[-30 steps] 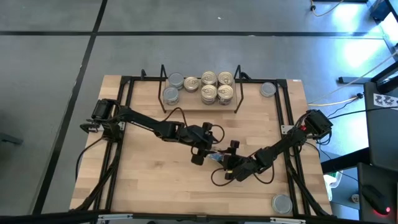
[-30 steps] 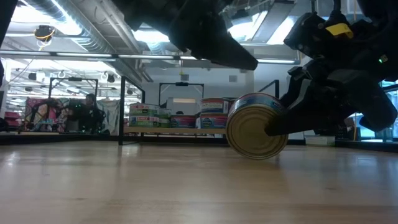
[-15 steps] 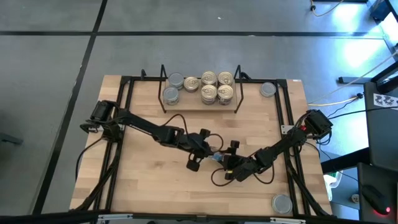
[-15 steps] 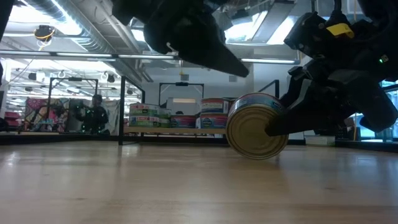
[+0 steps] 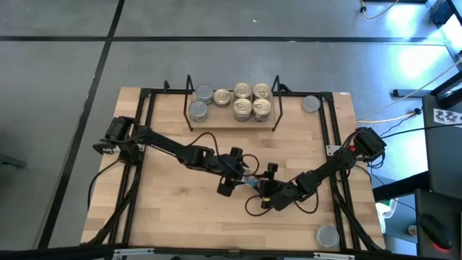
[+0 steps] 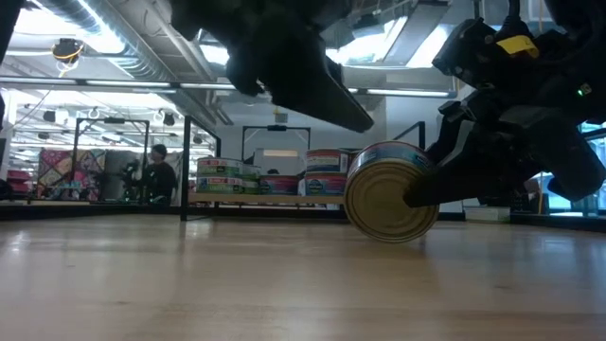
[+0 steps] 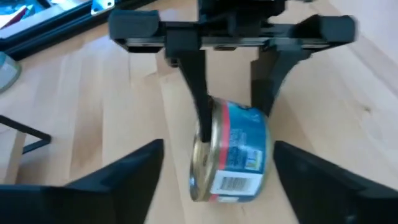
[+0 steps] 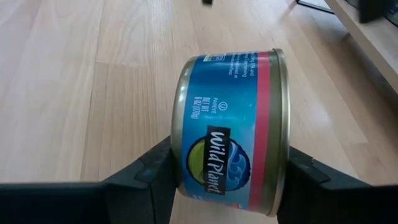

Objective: Stack canned seafood by type on shelf
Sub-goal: Stack the blue and pink tuna can on top of the blue and pink tuna can on the shelf

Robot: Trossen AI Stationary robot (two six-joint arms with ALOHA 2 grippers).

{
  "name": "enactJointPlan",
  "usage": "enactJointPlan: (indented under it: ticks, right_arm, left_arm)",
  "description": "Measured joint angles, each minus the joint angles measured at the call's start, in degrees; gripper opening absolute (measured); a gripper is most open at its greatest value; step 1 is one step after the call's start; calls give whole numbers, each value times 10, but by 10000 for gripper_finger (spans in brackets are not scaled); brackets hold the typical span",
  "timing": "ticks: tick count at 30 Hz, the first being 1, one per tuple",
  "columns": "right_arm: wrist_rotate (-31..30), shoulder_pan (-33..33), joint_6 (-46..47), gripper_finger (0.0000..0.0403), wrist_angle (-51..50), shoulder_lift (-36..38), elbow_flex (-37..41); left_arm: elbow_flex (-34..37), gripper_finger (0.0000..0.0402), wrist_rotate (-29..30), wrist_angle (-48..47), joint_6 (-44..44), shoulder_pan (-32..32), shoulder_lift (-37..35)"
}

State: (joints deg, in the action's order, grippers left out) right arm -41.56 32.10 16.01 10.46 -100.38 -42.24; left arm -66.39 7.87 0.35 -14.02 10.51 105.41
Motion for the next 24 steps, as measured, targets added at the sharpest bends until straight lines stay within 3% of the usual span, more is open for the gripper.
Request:
enactJointPlan:
  ticks: [5, 13, 17, 24]
  right_arm:
    - [-1, 0, 0, 195, 1, 0, 0]
    - [-10, 0, 0, 195, 1, 0, 0]
    - [-13, 0, 0, 195, 5, 0, 0]
    - [-13, 0, 1, 195, 7, 0, 0]
  left_arm:
    - [0, 353, 2, 19, -22, 7, 39]
    - [0, 360, 28, 55, -45, 19, 70]
    - [0, 335, 28, 63, -45, 15, 71]
    - [0, 245, 28, 63, -49, 10, 71]
